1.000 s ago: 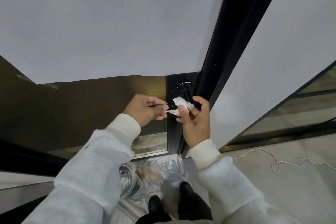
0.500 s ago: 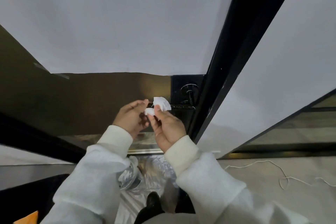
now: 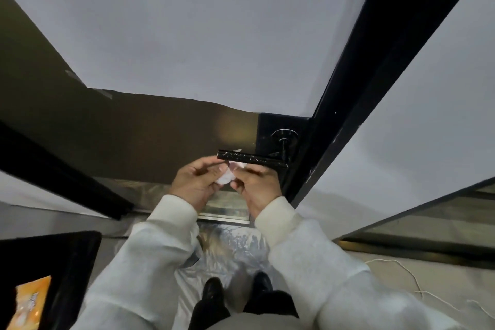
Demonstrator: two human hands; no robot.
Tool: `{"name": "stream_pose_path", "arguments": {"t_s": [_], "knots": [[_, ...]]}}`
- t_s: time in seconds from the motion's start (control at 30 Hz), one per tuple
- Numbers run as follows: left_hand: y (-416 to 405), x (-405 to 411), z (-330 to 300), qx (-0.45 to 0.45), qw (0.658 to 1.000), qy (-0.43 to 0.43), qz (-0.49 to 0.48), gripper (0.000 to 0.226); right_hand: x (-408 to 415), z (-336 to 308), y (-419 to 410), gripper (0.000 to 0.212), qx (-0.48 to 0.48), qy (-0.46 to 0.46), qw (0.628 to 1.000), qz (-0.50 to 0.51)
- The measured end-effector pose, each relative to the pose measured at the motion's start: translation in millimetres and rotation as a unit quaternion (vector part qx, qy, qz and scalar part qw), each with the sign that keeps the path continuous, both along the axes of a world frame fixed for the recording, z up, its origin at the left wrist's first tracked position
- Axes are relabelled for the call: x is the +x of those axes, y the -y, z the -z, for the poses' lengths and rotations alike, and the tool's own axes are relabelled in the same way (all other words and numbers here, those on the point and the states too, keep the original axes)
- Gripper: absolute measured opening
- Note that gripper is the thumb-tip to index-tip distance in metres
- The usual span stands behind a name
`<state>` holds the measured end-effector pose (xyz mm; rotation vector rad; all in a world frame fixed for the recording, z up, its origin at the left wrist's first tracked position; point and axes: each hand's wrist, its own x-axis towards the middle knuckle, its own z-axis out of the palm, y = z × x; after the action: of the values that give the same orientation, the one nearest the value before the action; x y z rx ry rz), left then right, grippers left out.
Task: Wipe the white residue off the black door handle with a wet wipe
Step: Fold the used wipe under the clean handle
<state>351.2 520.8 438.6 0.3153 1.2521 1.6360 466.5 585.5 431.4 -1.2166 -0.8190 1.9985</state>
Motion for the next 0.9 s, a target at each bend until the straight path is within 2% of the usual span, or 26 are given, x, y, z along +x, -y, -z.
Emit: {"name": "stream_pose_path", "arguments": {"t_s": [0.1, 0.27, 0.37, 0.43, 0.53, 0.67, 0.73, 0.9], "knots": [[-4, 6, 3, 0.03, 0.999, 0.008, -0.013, 0.048, 7, 1, -6, 0.016, 0.036, -0.016, 0.999, 0.005], [-3, 6, 27, -0.004, 0.997, -0.006, -0.075, 0.021, 4, 15, -6, 0.013, 0.072, 0.02, 0.997, -0.034], [13, 2, 48, -0.04, 0.996, 0.014, -0.083, 0.032, -6, 36, -1, 0.022, 0.112, 0.082, 0.985, -0.099], [29, 1, 61, -0.055, 0.994, 0.027, -0.09, 0.038, -14, 52, 7, 0.023, 0.142, 0.129, 0.97, -0.15], [53, -7, 87, -0.096, 0.987, 0.02, -0.127, 0.023, -26, 72, 24, 0.022, 0.16, 0.161, 0.946, -0.233], [87, -23, 132, -0.207, 0.963, 0.016, -0.172, 0.015, -41, 101, 48, 0.025, 0.155, 0.177, 0.911, -0.34], [104, -32, 154, -0.248, 0.948, 0.04, -0.194, 0.018, -55, 120, 61, 0.02, 0.168, 0.189, 0.891, -0.378], [145, -68, 230, -0.296, 0.92, 0.121, -0.227, 0.023, -104, 201, 91, 0.022, 0.172, 0.252, 0.851, -0.426]]}}
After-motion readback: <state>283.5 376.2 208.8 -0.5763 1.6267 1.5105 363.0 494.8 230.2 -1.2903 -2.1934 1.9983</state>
